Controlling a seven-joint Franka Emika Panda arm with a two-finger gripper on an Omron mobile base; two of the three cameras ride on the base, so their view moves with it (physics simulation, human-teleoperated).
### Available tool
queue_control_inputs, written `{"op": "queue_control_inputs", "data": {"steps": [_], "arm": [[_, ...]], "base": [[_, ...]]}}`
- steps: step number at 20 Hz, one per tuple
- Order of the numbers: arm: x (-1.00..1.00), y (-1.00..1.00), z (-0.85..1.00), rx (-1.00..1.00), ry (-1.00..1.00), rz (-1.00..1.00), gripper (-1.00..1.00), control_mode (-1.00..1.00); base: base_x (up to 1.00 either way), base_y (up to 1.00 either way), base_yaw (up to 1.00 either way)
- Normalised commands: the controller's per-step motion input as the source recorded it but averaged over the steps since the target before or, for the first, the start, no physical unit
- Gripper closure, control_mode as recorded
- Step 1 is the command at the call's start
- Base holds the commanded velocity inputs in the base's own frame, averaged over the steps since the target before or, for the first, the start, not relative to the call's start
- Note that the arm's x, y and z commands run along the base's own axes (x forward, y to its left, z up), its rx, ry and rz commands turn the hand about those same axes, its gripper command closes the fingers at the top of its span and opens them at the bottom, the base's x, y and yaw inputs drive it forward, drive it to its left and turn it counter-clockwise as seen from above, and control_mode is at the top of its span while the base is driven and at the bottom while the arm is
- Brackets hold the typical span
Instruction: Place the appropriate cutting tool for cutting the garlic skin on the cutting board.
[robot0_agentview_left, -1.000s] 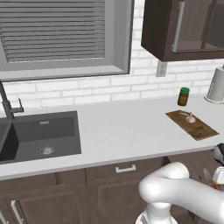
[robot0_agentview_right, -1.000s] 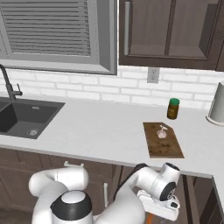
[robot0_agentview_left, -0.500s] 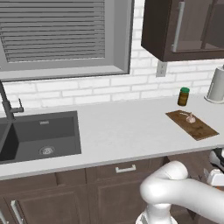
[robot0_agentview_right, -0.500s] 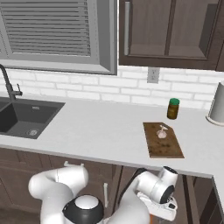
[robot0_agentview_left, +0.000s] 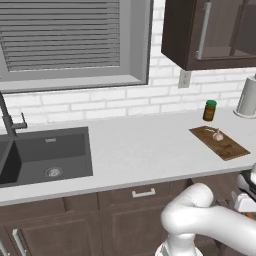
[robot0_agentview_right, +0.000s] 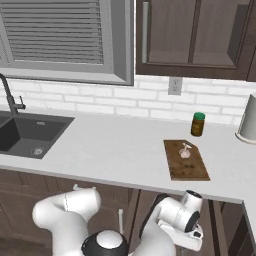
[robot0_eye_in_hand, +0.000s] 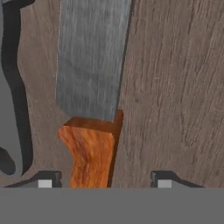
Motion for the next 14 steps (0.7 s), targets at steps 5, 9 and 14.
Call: {"op": "queue_control_inputs", "data": {"steps": [5,9,14], "arm": [[0.0,0.34,-0.31,-0.07,0.0,-0.01,1.0,-1.0],[-0.08,0.19,-0.01,-0.03,0.0,0.0,1.0,-1.0],[-0.15,0.2,0.47,0.0,0.0,0.0,1.0,-1.0]], "base": [[0.0,0.0,0.0],[0.0,0.0,0.0],[0.0,0.0,0.0]]}}
